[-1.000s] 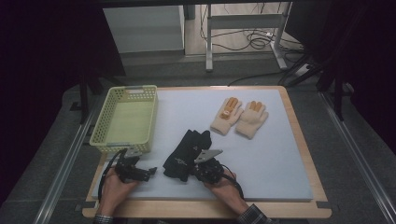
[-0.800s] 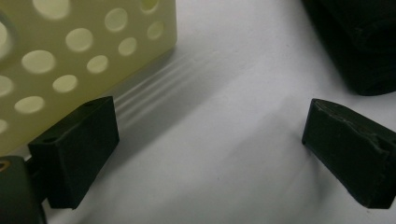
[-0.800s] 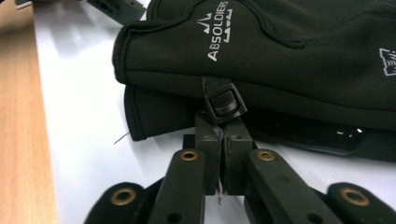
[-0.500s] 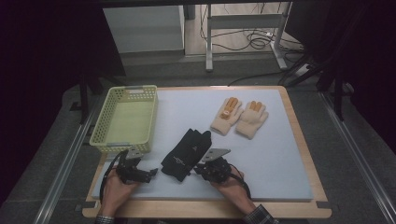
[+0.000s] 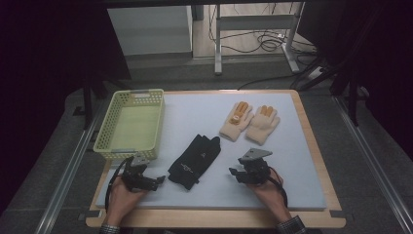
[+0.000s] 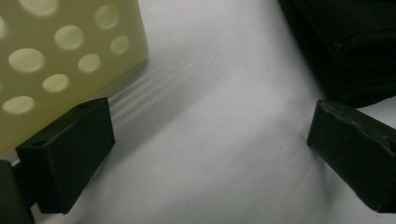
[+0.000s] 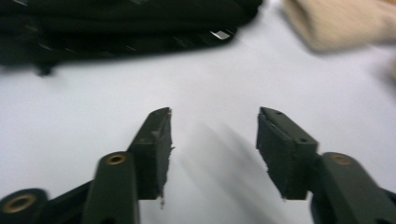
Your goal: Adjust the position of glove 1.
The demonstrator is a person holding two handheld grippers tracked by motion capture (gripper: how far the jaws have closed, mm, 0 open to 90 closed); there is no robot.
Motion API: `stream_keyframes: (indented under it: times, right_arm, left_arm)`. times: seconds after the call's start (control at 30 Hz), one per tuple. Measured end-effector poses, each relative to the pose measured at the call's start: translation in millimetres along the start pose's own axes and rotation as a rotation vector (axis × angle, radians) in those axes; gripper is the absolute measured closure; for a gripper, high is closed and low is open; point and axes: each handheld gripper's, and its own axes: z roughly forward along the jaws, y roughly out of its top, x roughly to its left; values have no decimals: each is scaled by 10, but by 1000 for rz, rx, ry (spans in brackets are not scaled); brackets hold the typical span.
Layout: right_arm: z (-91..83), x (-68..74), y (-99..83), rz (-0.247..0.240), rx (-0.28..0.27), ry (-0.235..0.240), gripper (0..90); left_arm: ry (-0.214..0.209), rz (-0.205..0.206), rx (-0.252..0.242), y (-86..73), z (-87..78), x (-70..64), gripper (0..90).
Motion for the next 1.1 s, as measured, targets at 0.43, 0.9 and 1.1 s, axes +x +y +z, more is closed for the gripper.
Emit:
stream_keyframes:
  times: [0.43,0.9,1.1]
  right_arm:
    - [-55,-264,-182,38,13,-67,276]
    - [-53,-264,-188,38,11,-69,271]
    - [-52,-262,-189,37,10,-70,271]
  left_arm:
    - [-42,-19,-1,60,-42,-65,20]
    - [-137,-4,-37,373,-175,-240,28]
    - [-150,30,-36,597,-145,-367,23]
